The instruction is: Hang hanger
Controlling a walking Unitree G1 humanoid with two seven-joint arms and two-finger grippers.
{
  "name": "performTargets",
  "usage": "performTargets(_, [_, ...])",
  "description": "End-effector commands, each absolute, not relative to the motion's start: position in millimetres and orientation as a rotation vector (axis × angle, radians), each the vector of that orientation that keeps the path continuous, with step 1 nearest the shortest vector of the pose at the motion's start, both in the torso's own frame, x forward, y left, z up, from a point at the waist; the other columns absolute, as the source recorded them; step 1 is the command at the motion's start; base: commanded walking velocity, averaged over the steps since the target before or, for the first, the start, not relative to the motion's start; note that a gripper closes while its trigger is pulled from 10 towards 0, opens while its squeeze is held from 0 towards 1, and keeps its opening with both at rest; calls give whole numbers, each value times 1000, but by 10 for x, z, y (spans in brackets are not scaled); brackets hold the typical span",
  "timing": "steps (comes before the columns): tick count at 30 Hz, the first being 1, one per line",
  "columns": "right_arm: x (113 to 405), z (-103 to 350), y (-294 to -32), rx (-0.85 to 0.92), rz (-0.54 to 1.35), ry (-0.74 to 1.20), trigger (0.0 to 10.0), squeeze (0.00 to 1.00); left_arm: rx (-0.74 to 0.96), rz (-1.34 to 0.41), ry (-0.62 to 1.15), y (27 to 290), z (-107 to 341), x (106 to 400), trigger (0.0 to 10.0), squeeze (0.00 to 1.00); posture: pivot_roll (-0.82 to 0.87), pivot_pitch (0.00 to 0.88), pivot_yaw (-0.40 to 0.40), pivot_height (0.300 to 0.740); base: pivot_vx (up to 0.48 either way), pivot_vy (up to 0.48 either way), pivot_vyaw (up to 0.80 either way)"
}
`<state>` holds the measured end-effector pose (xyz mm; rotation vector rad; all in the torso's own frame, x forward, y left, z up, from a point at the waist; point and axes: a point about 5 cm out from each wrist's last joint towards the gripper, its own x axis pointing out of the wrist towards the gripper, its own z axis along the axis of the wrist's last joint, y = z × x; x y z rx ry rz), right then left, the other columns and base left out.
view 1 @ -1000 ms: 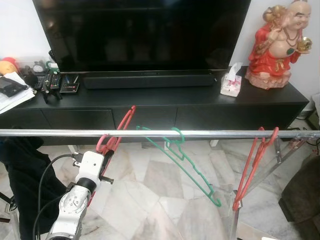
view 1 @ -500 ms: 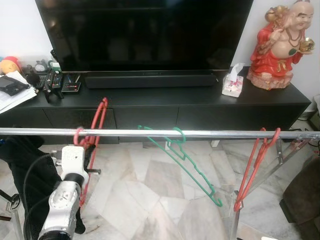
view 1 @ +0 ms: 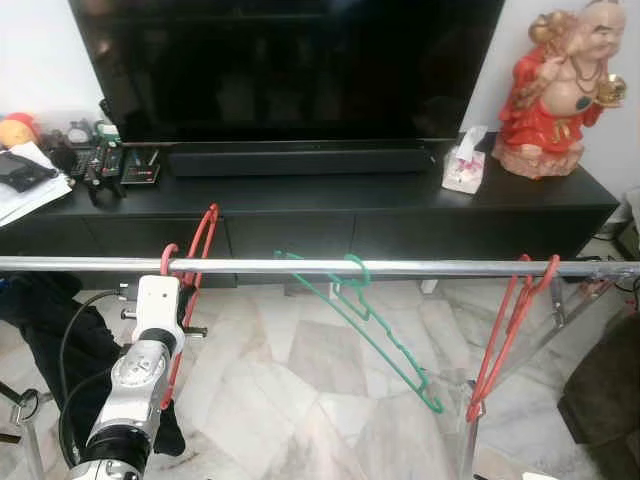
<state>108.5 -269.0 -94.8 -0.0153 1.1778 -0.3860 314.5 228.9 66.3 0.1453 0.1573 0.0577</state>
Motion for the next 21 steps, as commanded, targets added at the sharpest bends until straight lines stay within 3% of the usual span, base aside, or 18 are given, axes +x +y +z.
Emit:
performTargets(1, [1082,-939,-2718,-10,-398,1174,10000,0,154,66,188,2294,660,3180,10000,0,-64,0,-40,740,0,0,0])
performTargets(20, [1079,-945,-2705,0,-400,1173,10000,0,191,39,260,2164,531,3168,10000,0,-65,0,-33,740,0,0,0])
performTargets(21, [1078,-945,-2706,0,-400,1173,10000,0,176,43,248,2168,536,3159,10000,859,-64,0,-33,740,0,0,0])
